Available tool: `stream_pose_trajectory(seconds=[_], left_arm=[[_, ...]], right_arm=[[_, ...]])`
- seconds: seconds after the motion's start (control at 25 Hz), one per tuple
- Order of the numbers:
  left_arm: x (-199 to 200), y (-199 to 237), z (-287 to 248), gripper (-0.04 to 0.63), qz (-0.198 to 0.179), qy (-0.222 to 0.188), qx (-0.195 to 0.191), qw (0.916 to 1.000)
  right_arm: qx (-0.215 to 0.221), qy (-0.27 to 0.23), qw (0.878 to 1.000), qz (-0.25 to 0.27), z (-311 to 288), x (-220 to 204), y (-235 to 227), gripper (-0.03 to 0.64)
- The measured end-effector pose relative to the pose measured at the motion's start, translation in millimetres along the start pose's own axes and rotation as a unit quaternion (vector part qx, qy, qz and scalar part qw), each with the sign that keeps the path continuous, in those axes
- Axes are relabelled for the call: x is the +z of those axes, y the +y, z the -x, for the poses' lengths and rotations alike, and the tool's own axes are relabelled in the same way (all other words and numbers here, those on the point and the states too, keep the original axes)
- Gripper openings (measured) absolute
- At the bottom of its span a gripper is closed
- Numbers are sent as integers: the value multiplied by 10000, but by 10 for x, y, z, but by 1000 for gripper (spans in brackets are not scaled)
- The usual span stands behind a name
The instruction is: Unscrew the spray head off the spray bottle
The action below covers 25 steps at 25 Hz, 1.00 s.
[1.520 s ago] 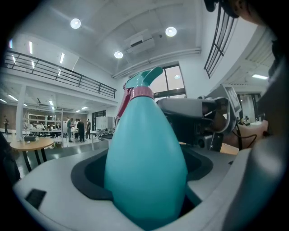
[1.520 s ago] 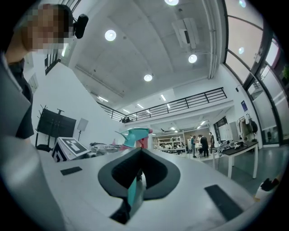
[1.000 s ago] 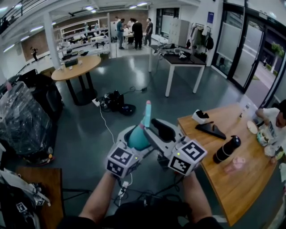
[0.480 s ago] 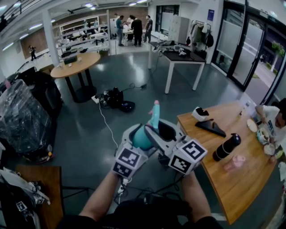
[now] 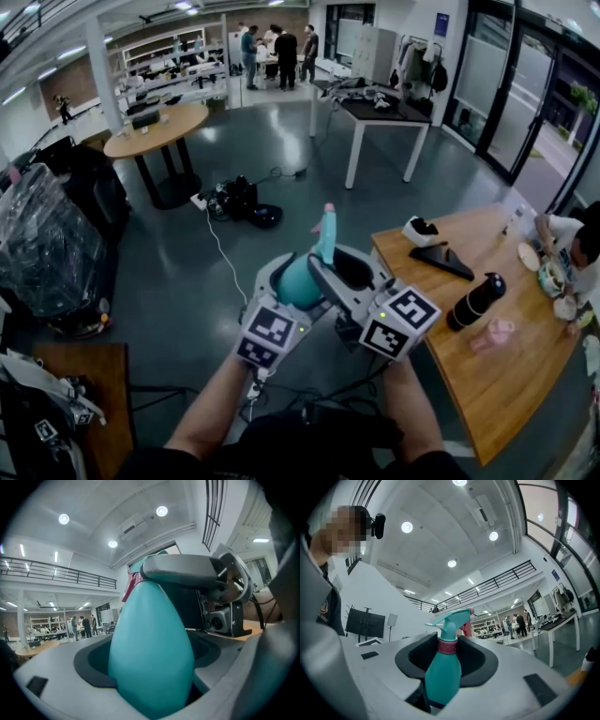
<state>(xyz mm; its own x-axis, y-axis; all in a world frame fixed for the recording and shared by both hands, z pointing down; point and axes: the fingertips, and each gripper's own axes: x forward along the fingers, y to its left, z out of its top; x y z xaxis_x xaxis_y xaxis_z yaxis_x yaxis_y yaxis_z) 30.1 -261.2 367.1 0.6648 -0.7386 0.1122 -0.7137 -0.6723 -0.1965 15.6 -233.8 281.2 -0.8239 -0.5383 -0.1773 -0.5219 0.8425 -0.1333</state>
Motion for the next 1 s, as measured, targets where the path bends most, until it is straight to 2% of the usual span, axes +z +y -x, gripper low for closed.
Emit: stream_pose_trajectory(seconds=[0.56, 0.76, 1.0], left_arm=[[35, -144, 101, 443, -14, -154, -841, 9963], [22, -228, 146, 443, 106, -160, -1310, 9912], [11, -313, 191, 442, 14, -80, -1720, 9851]], right_arm=[[525, 131, 9985, 130, 53, 0, 113, 132], [758, 147, 9970, 23, 90, -16, 134, 130], [1011, 194, 9947, -47, 132, -22, 173, 132]])
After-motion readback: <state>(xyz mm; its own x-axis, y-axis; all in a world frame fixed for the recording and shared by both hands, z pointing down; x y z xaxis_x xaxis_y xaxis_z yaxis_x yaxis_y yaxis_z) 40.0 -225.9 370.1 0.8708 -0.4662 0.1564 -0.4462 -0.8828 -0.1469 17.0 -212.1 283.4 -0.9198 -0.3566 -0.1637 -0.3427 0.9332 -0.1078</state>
